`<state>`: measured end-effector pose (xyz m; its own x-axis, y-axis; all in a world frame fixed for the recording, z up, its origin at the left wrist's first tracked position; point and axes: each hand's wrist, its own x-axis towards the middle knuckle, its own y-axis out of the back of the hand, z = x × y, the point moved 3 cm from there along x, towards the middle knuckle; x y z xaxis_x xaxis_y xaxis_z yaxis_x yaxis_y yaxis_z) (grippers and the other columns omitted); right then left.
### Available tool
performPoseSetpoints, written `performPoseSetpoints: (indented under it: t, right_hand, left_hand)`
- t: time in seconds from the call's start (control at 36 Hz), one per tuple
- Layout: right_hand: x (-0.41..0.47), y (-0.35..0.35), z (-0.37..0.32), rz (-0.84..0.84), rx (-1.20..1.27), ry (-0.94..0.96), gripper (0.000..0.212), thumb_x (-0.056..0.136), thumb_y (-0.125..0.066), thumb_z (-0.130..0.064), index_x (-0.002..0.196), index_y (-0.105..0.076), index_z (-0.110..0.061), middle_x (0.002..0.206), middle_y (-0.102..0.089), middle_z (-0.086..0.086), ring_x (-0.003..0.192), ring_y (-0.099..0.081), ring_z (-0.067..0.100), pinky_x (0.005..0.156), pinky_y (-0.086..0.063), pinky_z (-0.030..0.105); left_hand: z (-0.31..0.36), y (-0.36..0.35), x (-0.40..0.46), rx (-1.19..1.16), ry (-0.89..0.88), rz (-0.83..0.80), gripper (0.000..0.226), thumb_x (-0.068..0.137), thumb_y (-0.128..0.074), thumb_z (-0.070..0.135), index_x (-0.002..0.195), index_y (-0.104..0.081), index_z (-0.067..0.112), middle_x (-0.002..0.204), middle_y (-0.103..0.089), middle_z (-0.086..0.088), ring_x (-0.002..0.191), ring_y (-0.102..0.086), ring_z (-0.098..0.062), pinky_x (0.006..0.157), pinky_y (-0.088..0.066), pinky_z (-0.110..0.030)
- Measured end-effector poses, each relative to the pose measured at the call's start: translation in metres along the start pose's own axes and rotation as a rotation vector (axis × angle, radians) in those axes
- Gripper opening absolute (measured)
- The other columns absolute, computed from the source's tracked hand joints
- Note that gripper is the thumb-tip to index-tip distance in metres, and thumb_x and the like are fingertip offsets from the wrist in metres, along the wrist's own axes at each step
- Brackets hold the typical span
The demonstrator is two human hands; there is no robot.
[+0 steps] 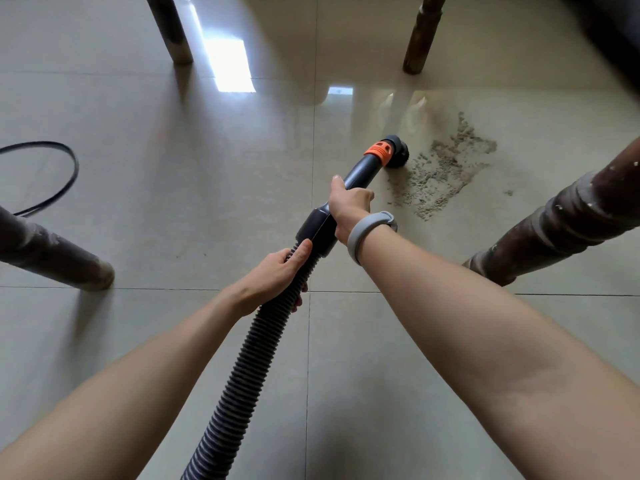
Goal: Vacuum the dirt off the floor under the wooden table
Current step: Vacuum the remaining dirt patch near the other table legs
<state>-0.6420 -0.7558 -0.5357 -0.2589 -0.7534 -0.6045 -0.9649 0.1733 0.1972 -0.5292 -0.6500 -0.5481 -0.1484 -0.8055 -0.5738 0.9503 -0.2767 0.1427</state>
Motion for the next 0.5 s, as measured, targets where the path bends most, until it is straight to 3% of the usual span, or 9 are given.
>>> performPoseSetpoints:
  t: [0.06, 0.11, 0.19, 0.31, 0.39, 0.5]
  right_hand:
    - [0.001, 0.001, 0.001, 0.001, 0.003, -0.015, 0.059, 0.095, -0.049, -0.04, 0.135, -0.023, -0.004, 0.129, -0.049, 0.017, 0.112, -0.053, 0.033, 0.1, -0.043, 0.044]
    - [0.004, 0.002, 0.0, -0.013, 0.038, -0.016, 0.059, 0.095, -0.05, -0.037, 0.135, -0.023, -0.005, 0.124, -0.049, 0.015, 0.103, -0.053, 0.03, 0.091, -0.045, 0.04]
    - [0.005, 0.005, -0.001, -0.039, 0.106, -0.019, 0.055, 0.094, -0.051, -0.031, 0.135, -0.028, -0.004, 0.103, -0.05, 0.008, 0.088, -0.052, 0.024, 0.078, -0.044, 0.036]
    - [0.0, 0.009, 0.001, -0.061, 0.198, -0.051, 0.053, 0.09, -0.055, -0.031, 0.131, -0.035, -0.003, 0.104, -0.059, 0.011, 0.089, -0.066, 0.03, 0.082, -0.055, 0.041]
    - [0.001, 0.018, 0.0, -0.061, 0.286, -0.071, 0.034, 0.094, -0.053, -0.024, 0.118, -0.04, -0.004, 0.082, -0.059, 0.009, 0.061, -0.064, 0.02, 0.06, -0.057, 0.033]
    - [0.0, 0.02, 0.003, -0.08, 0.364, -0.086, 0.025, 0.095, -0.053, -0.023, 0.109, -0.044, -0.004, 0.072, -0.054, 0.007, 0.056, -0.059, 0.02, 0.07, -0.057, 0.036]
  left_hand:
    - [0.001, -0.002, 0.001, -0.002, -0.01, 0.012, 0.046, 0.094, -0.035, 0.055, 0.088, -0.046, 0.01, 0.075, -0.055, -0.014, 0.049, -0.058, -0.022, 0.046, -0.051, -0.029]
    - [0.003, -0.001, 0.002, -0.01, -0.013, 0.021, 0.047, 0.094, -0.036, 0.055, 0.088, -0.046, 0.009, 0.072, -0.054, -0.014, 0.048, -0.056, -0.022, 0.045, -0.051, -0.029]
    - [0.004, 0.001, 0.002, -0.011, -0.006, 0.017, 0.048, 0.094, -0.037, 0.055, 0.087, -0.047, 0.009, 0.071, -0.055, -0.015, 0.048, -0.056, -0.022, 0.045, -0.05, -0.029]
    - [0.003, 0.006, 0.002, 0.015, -0.001, 0.01, 0.047, 0.093, -0.04, 0.055, 0.086, -0.048, 0.009, 0.072, -0.056, -0.015, 0.049, -0.056, -0.022, 0.047, -0.051, -0.03]
    - [0.0, 0.004, 0.001, 0.022, 0.004, -0.001, 0.046, 0.092, -0.043, 0.055, 0.083, -0.047, 0.01, 0.07, -0.056, -0.015, 0.047, -0.056, -0.022, 0.045, -0.049, -0.03]
    - [-0.002, 0.001, -0.003, 0.015, 0.015, -0.003, 0.045, 0.092, -0.043, 0.053, 0.082, -0.046, 0.01, 0.07, -0.055, -0.015, 0.046, -0.056, -0.022, 0.045, -0.049, -0.03]
